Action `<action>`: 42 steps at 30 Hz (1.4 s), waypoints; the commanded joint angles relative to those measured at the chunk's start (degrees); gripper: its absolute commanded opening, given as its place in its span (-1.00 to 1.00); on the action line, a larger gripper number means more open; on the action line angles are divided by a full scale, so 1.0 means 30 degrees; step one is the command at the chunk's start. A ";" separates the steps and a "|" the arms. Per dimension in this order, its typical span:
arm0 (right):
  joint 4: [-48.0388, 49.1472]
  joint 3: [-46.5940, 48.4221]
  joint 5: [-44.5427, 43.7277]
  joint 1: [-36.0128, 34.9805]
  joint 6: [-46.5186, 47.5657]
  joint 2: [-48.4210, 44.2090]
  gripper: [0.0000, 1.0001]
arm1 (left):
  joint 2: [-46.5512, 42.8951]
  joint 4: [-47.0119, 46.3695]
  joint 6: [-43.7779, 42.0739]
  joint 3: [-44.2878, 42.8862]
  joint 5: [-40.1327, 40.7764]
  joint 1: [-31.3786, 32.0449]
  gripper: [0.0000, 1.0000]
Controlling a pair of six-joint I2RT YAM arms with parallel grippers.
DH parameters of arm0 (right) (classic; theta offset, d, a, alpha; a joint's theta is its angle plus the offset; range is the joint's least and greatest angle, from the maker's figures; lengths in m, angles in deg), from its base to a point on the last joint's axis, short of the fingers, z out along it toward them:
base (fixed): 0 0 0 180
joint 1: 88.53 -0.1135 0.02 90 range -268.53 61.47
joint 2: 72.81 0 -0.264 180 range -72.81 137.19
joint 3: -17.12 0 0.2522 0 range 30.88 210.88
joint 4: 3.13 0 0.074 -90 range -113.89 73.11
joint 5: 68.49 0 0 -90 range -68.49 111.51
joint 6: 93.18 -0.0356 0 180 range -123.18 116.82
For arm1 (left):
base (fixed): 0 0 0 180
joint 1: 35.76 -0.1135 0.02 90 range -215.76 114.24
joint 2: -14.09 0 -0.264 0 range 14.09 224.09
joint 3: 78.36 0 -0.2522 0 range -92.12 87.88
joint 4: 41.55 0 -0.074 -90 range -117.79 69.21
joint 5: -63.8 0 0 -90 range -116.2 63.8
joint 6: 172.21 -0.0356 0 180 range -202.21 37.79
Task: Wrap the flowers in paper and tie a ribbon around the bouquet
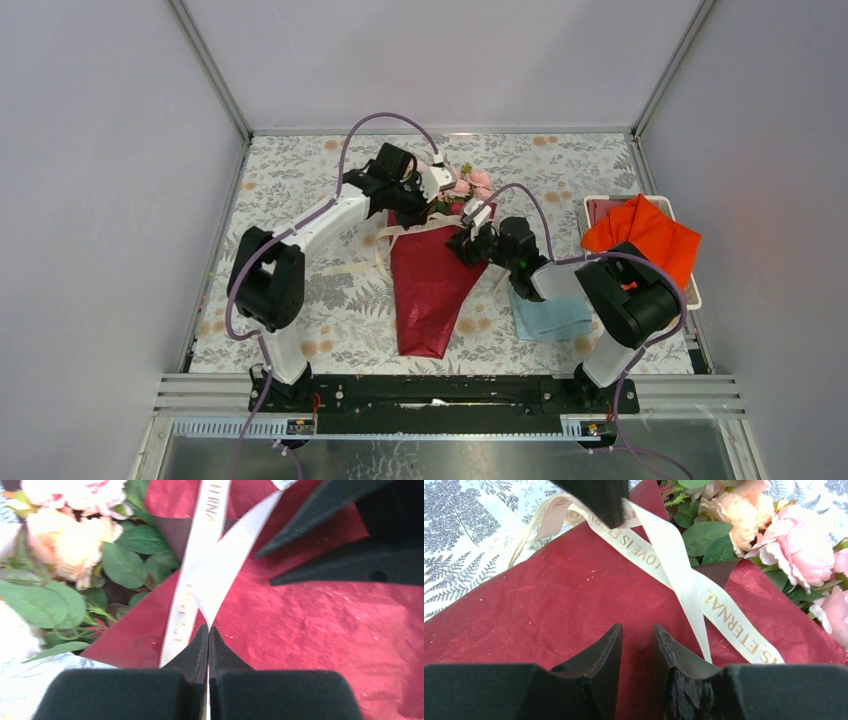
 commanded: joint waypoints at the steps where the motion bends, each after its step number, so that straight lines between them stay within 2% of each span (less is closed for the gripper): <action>1: 0.1115 0.1223 0.0335 0.0123 0.1287 -0.0014 -0.27 | 0.1305 -0.1495 0.1070 -0.1586 0.3026 -0.0231 -1.00; 5: 0.0781 0.1833 0.0095 0.0126 0.1192 0.0522 -0.26 | 0.2793 -0.1559 0.1062 -0.2447 0.3525 -0.0307 -1.00; 8: 0.0634 0.2176 0.0196 0.0134 0.1348 0.0819 -0.25 | 0.3611 -0.1718 0.1090 -0.2685 0.3610 -0.0308 -0.92; 13: -0.0758 0.4013 0.2013 0.0127 0.2580 0.1313 -0.21 | 0.3970 -0.2005 0.1586 -0.2880 0.3467 -0.0513 -0.84; 17: -0.3802 0.6204 0.3274 0.0137 0.4283 0.2396 -0.05 | 0.3643 -0.1978 0.2435 -0.2894 0.2325 -0.0981 -0.54; 22: -0.5742 0.7364 0.4757 0.0132 0.6042 0.3201 -0.03 | 0.3113 -0.1429 0.3132 -0.3031 0.0727 -0.1828 0.00; 26: -0.7782 0.8402 0.5425 0.0123 0.7334 0.3670 -0.03 | 0.2542 -0.0550 0.3667 -0.3198 -0.0957 -0.3121 0.28; 29: -0.9196 0.9237 0.4850 0.0130 0.8048 0.4235 -0.02 | 0.1731 -0.0221 0.3511 -0.2725 -0.1913 -0.3998 0.38; 32: -0.9505 0.9479 0.4400 0.0169 0.8219 0.4483 0.02 | 0.0868 0.0554 0.2158 -0.1990 -0.2086 -0.4594 0.46; 36: -0.9915 0.9982 0.4549 0.0257 0.8113 0.4666 0.14 | -0.0262 0.2680 -0.1795 -0.0053 -0.0938 -0.5319 0.65; 39: -1.0491 1.0490 0.4556 0.0291 0.8143 0.4986 0.18 | -0.0896 0.3293 -0.3324 0.2187 0.0523 -0.5739 0.73; 42: -1.0698 1.0859 0.4613 0.0326 0.8228 0.5344 0.20 | -0.1258 0.3689 -0.4160 0.4154 0.0685 -0.5731 0.86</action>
